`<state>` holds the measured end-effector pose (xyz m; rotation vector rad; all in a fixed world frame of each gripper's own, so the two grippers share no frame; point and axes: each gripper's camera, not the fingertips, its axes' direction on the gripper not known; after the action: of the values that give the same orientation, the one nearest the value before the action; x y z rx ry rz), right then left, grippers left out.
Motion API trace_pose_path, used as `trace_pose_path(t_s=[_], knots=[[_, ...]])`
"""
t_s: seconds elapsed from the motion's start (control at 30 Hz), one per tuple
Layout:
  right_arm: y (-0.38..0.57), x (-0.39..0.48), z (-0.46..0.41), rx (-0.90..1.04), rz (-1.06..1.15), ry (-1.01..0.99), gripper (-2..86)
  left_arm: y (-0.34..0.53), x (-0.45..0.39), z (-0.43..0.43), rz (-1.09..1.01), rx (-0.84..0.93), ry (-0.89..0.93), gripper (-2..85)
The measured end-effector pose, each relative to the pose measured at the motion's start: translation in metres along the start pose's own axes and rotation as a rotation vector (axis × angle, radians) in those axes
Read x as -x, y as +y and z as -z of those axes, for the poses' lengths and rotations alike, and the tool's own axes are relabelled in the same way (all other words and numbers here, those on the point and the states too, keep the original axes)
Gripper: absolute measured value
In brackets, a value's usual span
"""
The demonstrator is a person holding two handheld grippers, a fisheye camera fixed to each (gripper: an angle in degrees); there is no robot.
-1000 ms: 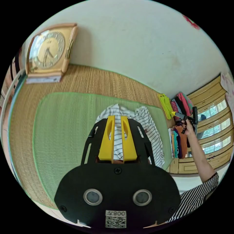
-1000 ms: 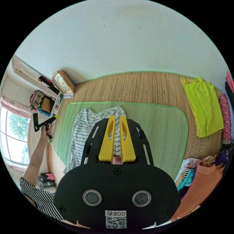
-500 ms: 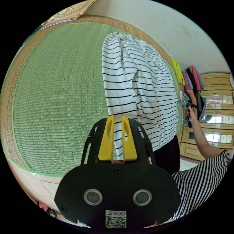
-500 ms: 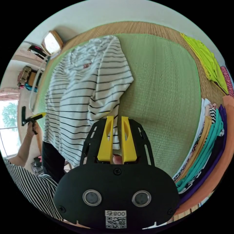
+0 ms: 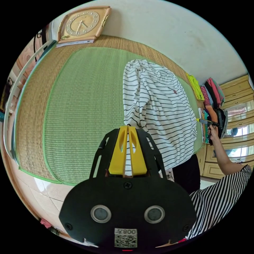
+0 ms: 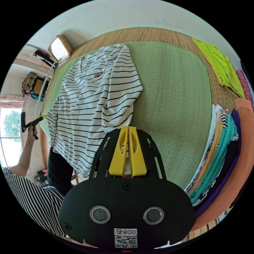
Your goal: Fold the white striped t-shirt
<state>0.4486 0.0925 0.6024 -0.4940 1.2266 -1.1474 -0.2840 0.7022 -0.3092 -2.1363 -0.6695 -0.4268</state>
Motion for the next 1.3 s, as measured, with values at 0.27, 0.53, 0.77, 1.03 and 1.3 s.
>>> trace_pose_path(t_s=[0.27,0.53,0.77,1.03,1.3], knots=[[-0.011,-0.051,0.185,-0.201,0.007,0.282,0.4,-0.061,0.067,0.125,0.123,-0.270,-0.259,1.5],[-0.033,-0.154,0.246,-0.196,-0.229,0.231,4.0,-0.046,0.102,0.107,0.200,-0.357,0.120,6.8],[0.109,-0.044,0.059,0.098,0.068,-0.004,6.9,0.040,0.054,-0.007,0.111,0.075,0.366,7.7],[0.185,-0.035,0.004,0.149,-0.009,0.021,7.4,0.073,0.049,-0.027,0.115,0.185,0.316,7.9],[0.211,-0.038,0.008,0.143,-0.034,0.142,5.1,0.068,0.041,-0.033,0.041,0.221,0.291,4.1]])
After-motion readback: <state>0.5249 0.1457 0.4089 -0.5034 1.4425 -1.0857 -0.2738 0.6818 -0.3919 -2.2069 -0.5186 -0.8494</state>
